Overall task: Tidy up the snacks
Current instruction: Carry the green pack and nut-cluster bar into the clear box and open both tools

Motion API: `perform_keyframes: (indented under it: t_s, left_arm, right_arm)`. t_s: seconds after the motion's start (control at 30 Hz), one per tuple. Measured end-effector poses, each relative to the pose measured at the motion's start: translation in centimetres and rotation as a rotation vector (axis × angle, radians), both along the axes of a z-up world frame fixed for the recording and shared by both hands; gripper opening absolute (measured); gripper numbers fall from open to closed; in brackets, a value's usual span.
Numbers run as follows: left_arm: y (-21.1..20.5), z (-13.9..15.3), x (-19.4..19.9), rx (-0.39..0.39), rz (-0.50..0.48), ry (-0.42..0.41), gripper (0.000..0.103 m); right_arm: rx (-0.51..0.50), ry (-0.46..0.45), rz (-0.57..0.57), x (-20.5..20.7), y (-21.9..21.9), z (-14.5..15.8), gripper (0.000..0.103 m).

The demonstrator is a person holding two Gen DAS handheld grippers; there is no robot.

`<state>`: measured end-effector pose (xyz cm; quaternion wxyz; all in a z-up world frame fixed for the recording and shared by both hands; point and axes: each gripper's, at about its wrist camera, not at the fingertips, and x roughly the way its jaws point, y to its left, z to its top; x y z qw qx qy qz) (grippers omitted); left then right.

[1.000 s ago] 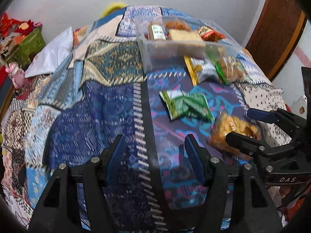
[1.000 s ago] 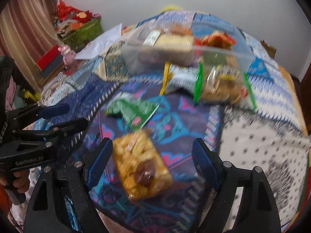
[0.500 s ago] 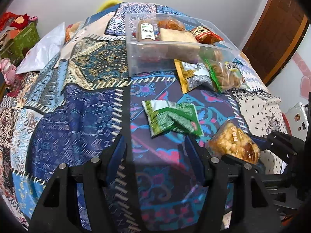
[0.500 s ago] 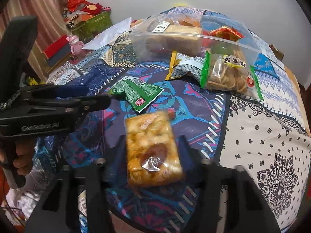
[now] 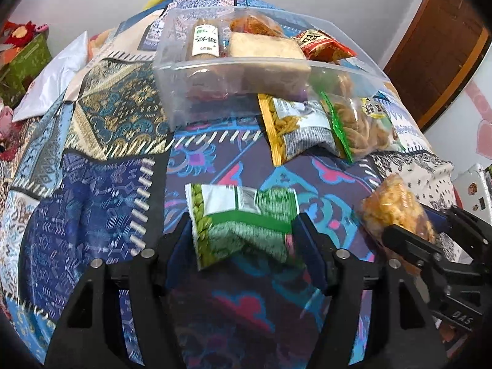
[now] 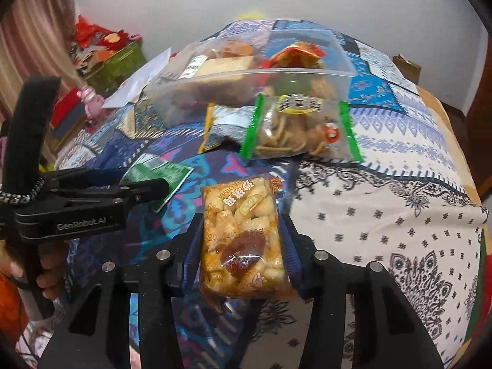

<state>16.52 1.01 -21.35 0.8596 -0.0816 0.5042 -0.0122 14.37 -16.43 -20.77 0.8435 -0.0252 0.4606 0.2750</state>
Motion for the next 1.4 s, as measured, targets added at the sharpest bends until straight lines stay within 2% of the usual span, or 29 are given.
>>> perform_keyframes:
  t_s: [0.13,0.17,0.23,0.27,0.43,0.53,0.67,1.0,1.23,1.4]
  left_arm:
    - [0.1,-0.5,0.4,-0.010,-0.002,-0.040,0.065]
    - [0.1,-0.5,0.2,-0.007,0.002,-0.051,0.057]
    - [0.3,-0.3,-0.1,-0.021,-0.003,-0.061,0.051]
    - [0.6,-0.2,-0.3,-0.036,-0.001,-0.065,0.041]
    - [1.2,0.8,-1.5,-0.057,-0.014,-0.088,0.031]
    - [1.1,1.9,-2.1,-0.033,-0.026,-0.126,0.030]
    - [1.4,3.7,-2.3,-0.037,-0.016,-0.173,0.030]
    - [2.9,9.2,0.7,-0.036,0.010,-0.319,0.030]
    - [3.8,10.9,3.9,-0.026,0.045,-0.378,0.030]
    - [4.4,10.6,7.1,0.005,0.081,-0.393,0.030]
  right_arm:
    - [0.010,0.001,-0.014,0.6,-0.3,0.1,0.044]
    - [0.012,0.000,-0.017,0.7,-0.3,0.2,0.044]
    - [0.020,-0.004,-0.023,0.9,-0.4,0.4,0.044]
    - [0.024,-0.007,-0.026,1.0,-0.5,0.6,0.044]
    - [0.045,-0.028,-0.044,1.7,-0.7,1.6,0.044]
    - [0.052,-0.045,-0.051,2.1,-0.8,2.3,0.044]
    - [0.055,-0.070,-0.058,3.0,-0.7,3.3,0.044]
    - [0.092,-0.160,-0.089,6.6,-0.2,6.8,0.044]
    - [0.104,-0.195,-0.097,9.9,1.1,8.0,0.044]
    - [0.098,-0.196,-0.089,12.1,2.8,7.7,0.044]
